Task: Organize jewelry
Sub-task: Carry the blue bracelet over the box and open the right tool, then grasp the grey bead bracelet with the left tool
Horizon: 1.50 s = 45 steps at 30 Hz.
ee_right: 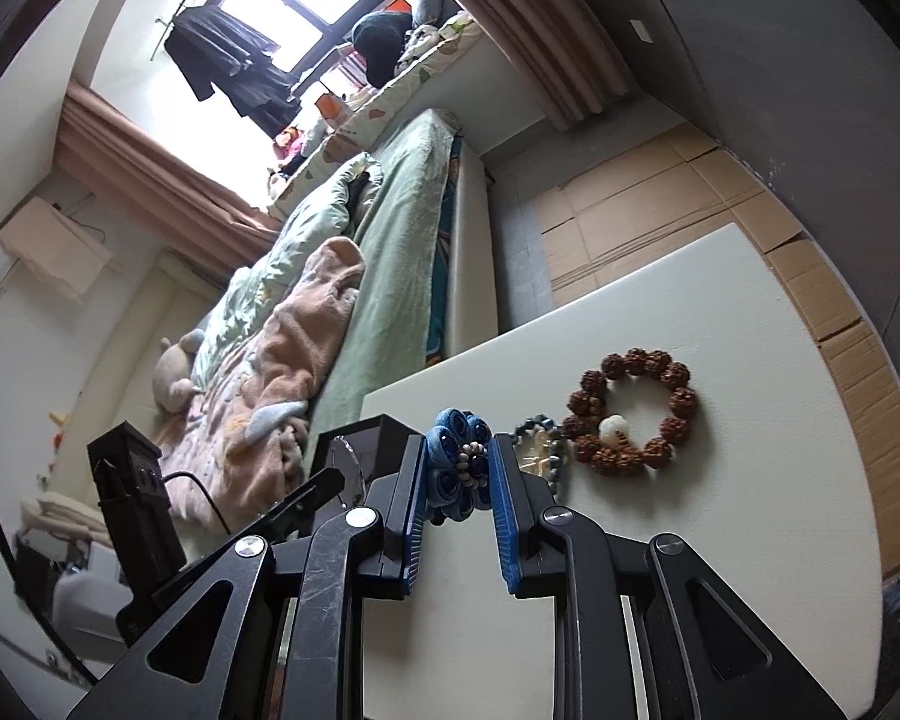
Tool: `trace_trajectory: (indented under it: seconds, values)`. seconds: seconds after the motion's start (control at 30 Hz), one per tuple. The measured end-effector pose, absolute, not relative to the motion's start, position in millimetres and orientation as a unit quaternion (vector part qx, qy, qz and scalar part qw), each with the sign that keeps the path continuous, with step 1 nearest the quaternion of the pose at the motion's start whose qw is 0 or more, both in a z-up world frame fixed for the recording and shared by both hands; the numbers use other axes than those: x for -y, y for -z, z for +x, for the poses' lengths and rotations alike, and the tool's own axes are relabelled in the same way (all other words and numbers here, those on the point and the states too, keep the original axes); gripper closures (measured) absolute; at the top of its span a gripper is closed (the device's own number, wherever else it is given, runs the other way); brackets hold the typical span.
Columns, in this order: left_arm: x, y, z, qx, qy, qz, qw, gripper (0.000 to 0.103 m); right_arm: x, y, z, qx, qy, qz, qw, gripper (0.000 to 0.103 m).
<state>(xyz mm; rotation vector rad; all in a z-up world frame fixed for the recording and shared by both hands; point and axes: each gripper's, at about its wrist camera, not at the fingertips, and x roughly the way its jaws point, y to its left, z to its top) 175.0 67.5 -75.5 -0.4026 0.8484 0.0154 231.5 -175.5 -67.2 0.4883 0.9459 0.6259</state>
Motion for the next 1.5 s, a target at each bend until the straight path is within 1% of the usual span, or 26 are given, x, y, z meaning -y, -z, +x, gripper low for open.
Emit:
trace_trajectory:
  seconds: [0.17, 0.5, 0.6, 0.63, 0.7, 0.73, 0.77, 0.8, 0.83, 0.93, 1.0, 1.03, 1.07, 1.1, 1.13, 1.17, 1.2, 1.33, 1.4, 1.5]
  values:
    - [-95, 75, 172, -0.407, -0.038, -0.211, 0.888, 0.101, 149, 67, 232, -0.438, -0.315, 0.232, 0.809, 0.081]
    - [-139, 91, 174, -0.427, -0.065, -0.300, 0.851, 0.101, 101, 73, 234, -0.447, -0.346, 0.229, 0.793, 0.081]
    - [-147, 97, 175, -0.439, -0.076, -0.311, 0.839, 0.098, 89, 75, 234, -0.448, -0.357, 0.230, 0.787, 0.081]
    - [-150, 97, 174, -0.438, -0.082, -0.311, 0.839, 0.093, 85, 76, 233, -0.447, -0.361, 0.232, 0.785, 0.082]
    - [-154, 94, 172, -0.429, -0.090, -0.313, 0.842, 0.069, 78, 76, 233, -0.446, -0.370, 0.235, 0.781, 0.081]
    - [-157, 92, 171, -0.424, -0.092, -0.315, 0.844, 0.041, 75, 77, 233, -0.446, -0.373, 0.235, 0.779, 0.081]
    - [-159, 89, 168, -0.415, -0.096, -0.316, 0.848, 0.017, 71, 78, 232, -0.447, -0.376, 0.234, 0.778, 0.081]
    - [-162, 85, 165, -0.403, -0.104, -0.317, 0.852, 0.011, 67, 78, 232, -0.447, -0.378, 0.233, 0.777, 0.081]
    - [-164, 83, 161, -0.393, -0.112, -0.318, 0.856, 0.009, 63, 79, 232, -0.448, -0.380, 0.232, 0.775, 0.081]
    - [-171, 77, 155, -0.377, -0.129, -0.315, 0.861, 0.009, 52, 82, 233, -0.451, -0.386, 0.232, 0.771, 0.081]
    - [-175, 77, 153, -0.372, -0.134, -0.321, 0.861, 0.005, 46, 84, 233, -0.451, -0.386, 0.235, 0.770, 0.080]
    - [-177, 78, 153, -0.369, -0.137, -0.324, 0.860, 0.002, 43, 85, 234, -0.452, -0.386, 0.237, 0.768, 0.080]
    - [-179, 78, 152, -0.366, -0.138, -0.326, 0.861, 0.000, 41, 87, 236, -0.454, -0.388, 0.235, 0.767, 0.075]
    - [-180, 77, 150, -0.362, -0.138, -0.328, 0.862, 0.000, 37, 89, 238, -0.461, -0.390, 0.230, 0.763, 0.060]
    - [-180, 76, 149, -0.359, -0.138, -0.327, 0.863, 0.000, 36, 92, 240, -0.471, -0.389, 0.226, 0.758, 0.049]
    - [-180, 75, 149, -0.356, -0.138, -0.326, 0.865, 0.000, 37, 96, 242, -0.481, -0.381, 0.229, 0.756, 0.033]
    - [-178, 74, 149, -0.355, -0.138, -0.324, 0.866, 0.000, 41, 97, 242, -0.481, -0.374, 0.232, 0.758, 0.030]
    - [-171, 71, 150, -0.350, -0.121, -0.318, 0.873, 0.000, 61, 94, 242, -0.480, -0.354, 0.233, 0.768, 0.029]
    - [-166, 69, 150, -0.348, -0.116, -0.307, 0.878, 0.000, 74, 91, 241, -0.473, -0.346, 0.234, 0.776, 0.025]
    - [-158, 67, 150, -0.342, -0.111, -0.296, 0.885, 0.000, 92, 88, 240, -0.470, -0.329, 0.236, 0.784, 0.023]
